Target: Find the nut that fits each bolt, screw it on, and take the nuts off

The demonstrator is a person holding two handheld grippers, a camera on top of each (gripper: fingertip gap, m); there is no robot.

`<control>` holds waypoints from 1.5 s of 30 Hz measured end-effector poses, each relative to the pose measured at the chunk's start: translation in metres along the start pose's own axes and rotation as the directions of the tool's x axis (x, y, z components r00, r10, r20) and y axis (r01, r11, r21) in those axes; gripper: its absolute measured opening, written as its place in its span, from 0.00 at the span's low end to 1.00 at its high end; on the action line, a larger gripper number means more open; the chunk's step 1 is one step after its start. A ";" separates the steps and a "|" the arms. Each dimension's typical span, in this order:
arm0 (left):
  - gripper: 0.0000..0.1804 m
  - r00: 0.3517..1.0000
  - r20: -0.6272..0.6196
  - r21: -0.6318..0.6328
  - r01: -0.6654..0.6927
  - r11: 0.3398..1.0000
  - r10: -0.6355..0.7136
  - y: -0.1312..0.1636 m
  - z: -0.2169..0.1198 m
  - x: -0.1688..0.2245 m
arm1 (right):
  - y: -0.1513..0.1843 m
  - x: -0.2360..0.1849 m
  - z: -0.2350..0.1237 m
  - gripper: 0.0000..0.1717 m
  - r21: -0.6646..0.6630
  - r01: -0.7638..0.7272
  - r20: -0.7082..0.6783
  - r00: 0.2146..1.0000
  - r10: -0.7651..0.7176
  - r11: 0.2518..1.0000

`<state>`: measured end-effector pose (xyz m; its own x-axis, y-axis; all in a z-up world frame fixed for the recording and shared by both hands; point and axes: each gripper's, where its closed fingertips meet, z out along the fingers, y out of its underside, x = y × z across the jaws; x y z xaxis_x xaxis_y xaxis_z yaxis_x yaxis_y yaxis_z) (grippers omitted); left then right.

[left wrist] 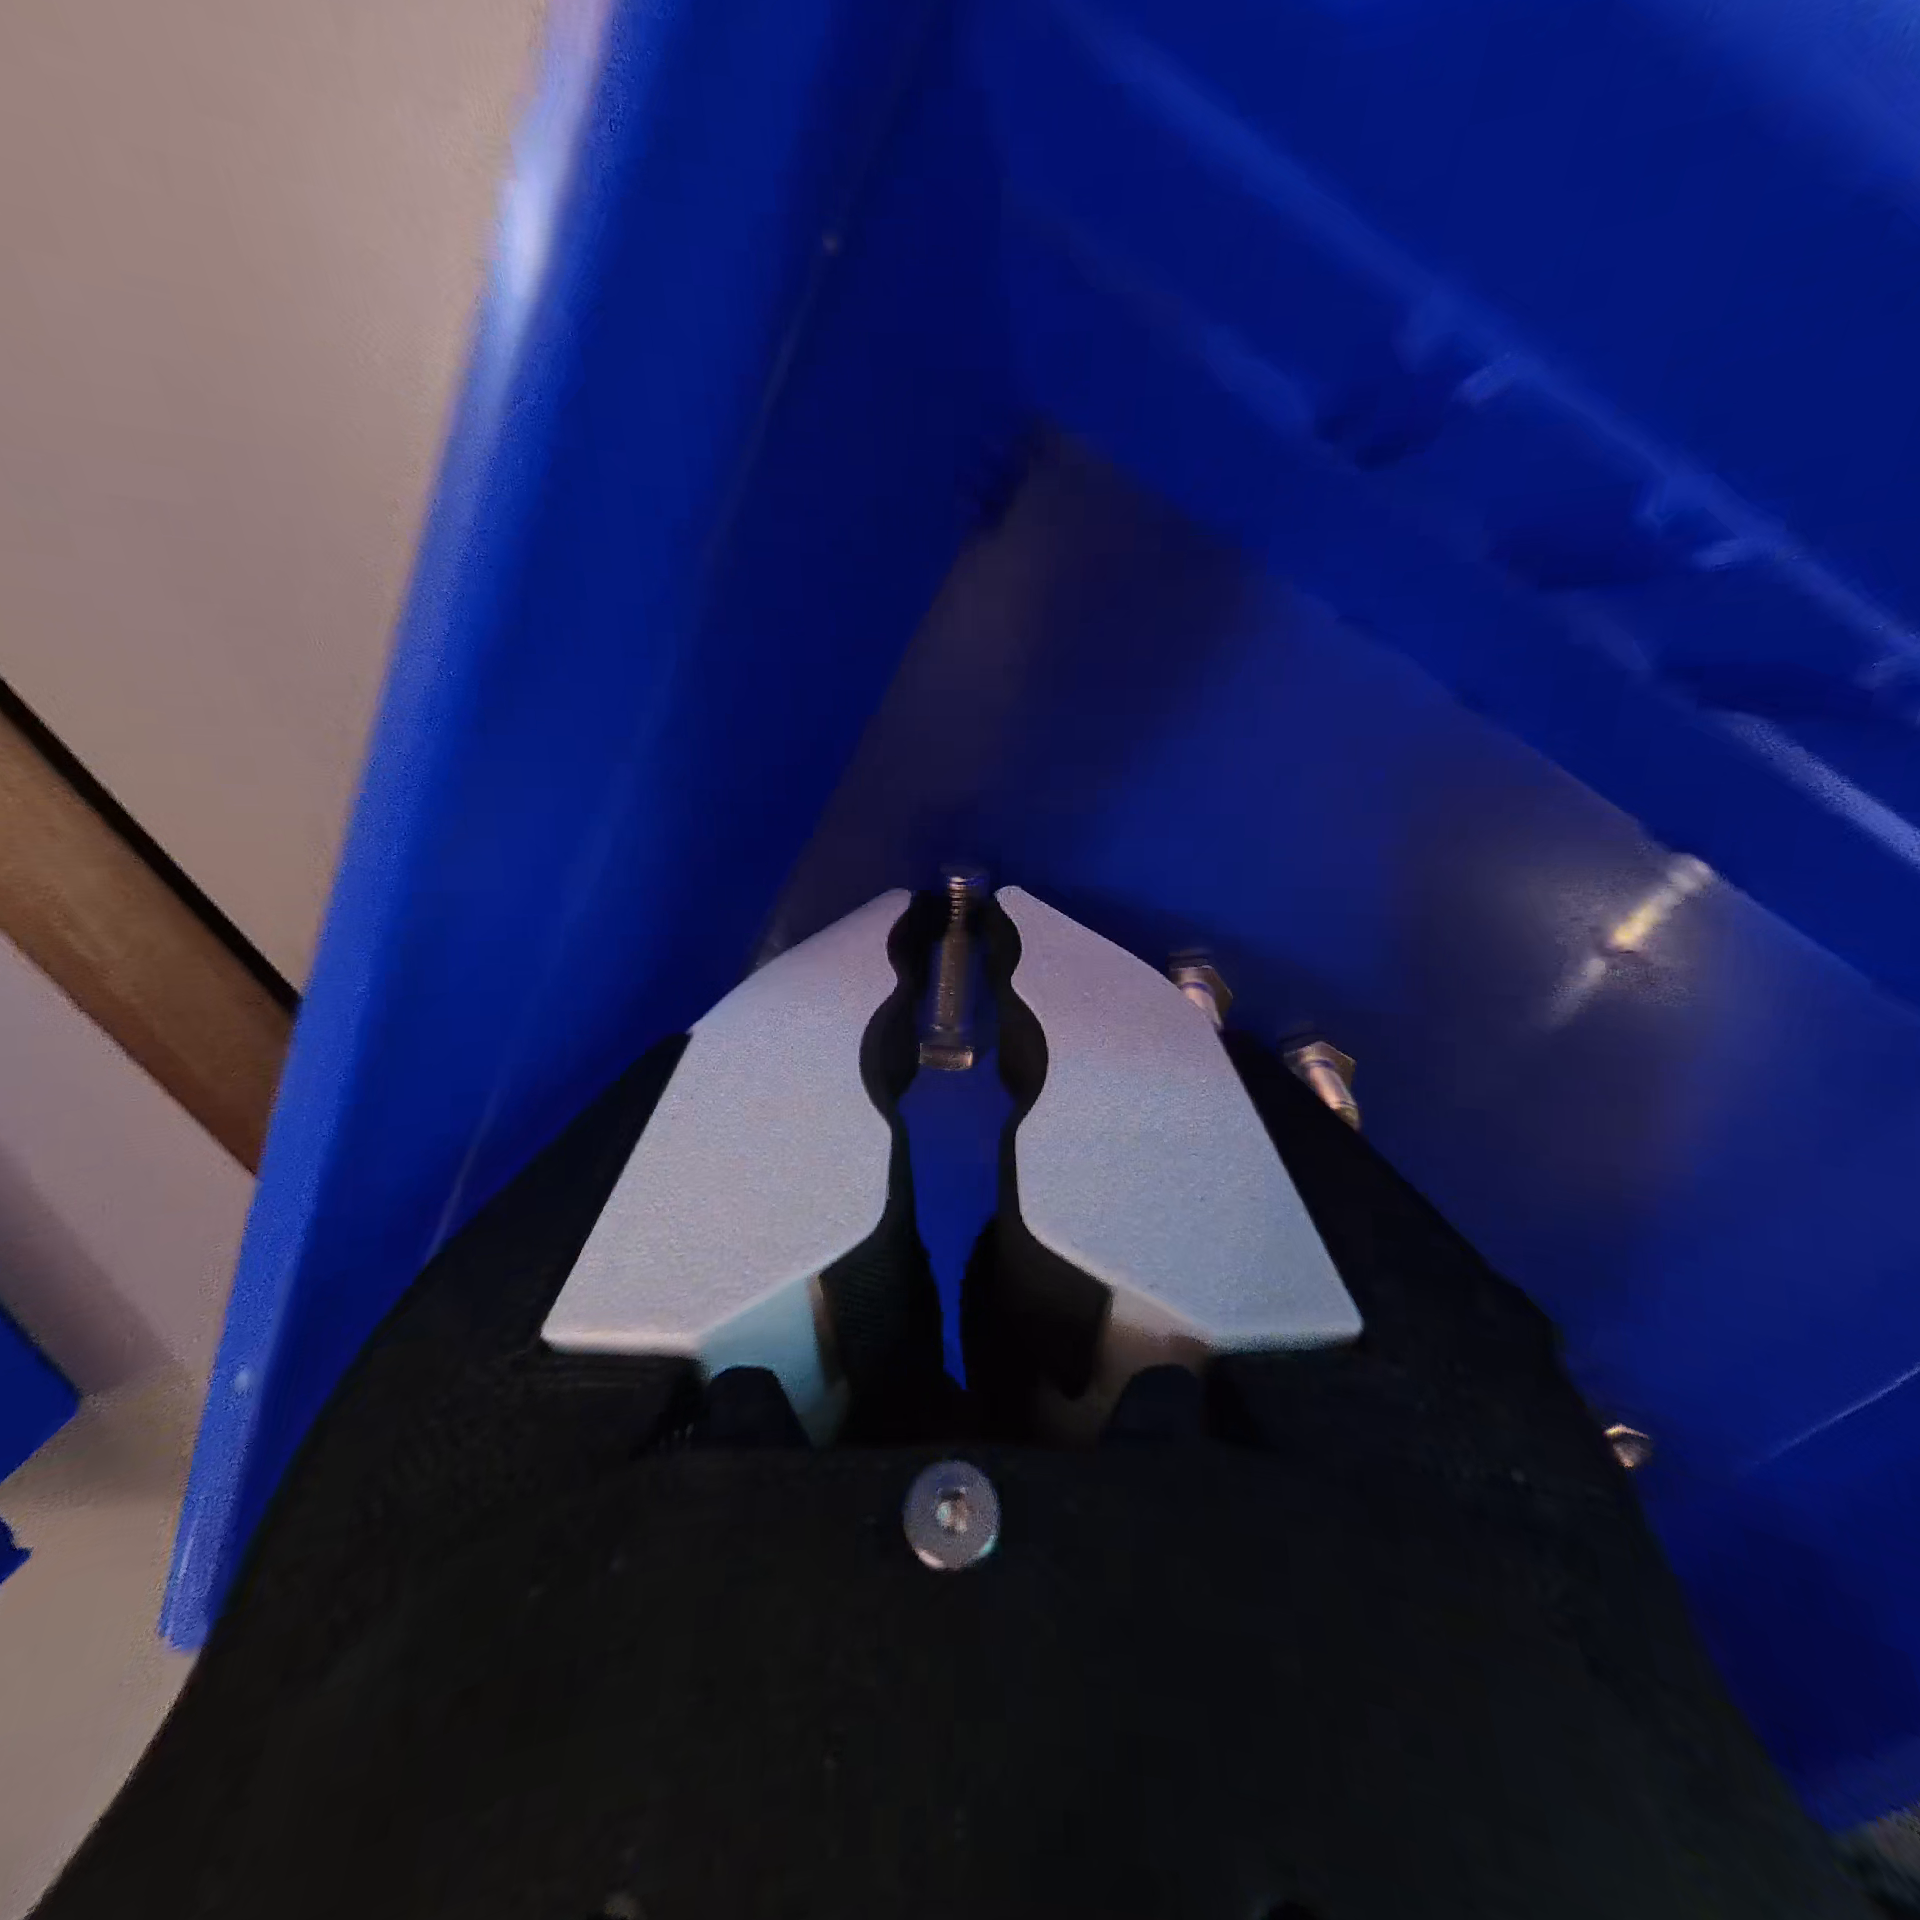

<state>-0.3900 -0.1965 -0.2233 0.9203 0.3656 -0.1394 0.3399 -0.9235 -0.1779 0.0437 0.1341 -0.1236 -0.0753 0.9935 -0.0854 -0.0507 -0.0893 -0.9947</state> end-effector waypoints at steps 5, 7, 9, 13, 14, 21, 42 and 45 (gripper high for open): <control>0.06 0.999 0.034 0.304 0.011 0.952 -0.023 -0.029 -0.057 0.012 | 0.000 0.000 0.000 0.23 -0.004 0.000 0.001 1.000 0.000 1.000; 0.06 0.999 0.029 0.470 0.018 0.883 -0.036 -0.043 -0.089 0.025 | 0.000 0.000 0.000 0.23 -0.003 -0.001 0.001 1.000 0.001 1.000; 0.05 0.999 -0.004 0.632 0.030 0.774 -0.036 -0.057 -0.125 0.048 | 0.000 0.000 0.000 0.22 -0.001 0.001 0.000 1.000 -0.001 1.000; 0.05 0.989 -0.136 0.857 0.088 0.507 0.058 -0.074 -0.190 0.119 | 0.001 0.000 0.001 0.22 -0.007 0.003 0.001 1.000 -0.003 1.000; 0.05 0.981 -0.165 0.887 0.105 0.449 0.097 -0.076 -0.202 0.140 | 0.001 0.000 0.001 0.22 -0.007 0.004 0.001 1.000 -0.004 1.000; 0.05 0.884 -0.305 0.935 0.208 0.287 0.353 -0.077 -0.216 0.293 | 0.001 -0.001 0.001 0.22 -0.006 0.008 0.000 1.000 -0.008 1.000; 0.06 0.756 -0.434 0.689 -0.073 0.721 0.490 -0.070 -0.064 0.424 | -0.001 -0.002 0.000 0.21 0.009 0.019 0.000 1.000 -0.019 1.000; 0.06 0.750 -0.443 0.656 -0.104 0.748 0.492 -0.068 -0.057 0.427 | -0.001 -0.002 -0.001 0.21 0.013 0.021 0.000 1.000 -0.021 1.000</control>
<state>-0.0090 0.0155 -0.2148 0.9429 -0.2319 0.2392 0.0316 -0.6525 -0.7572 0.0445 0.1324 -0.1220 -0.0737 0.9952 -0.0642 -0.0651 -0.0690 -0.9955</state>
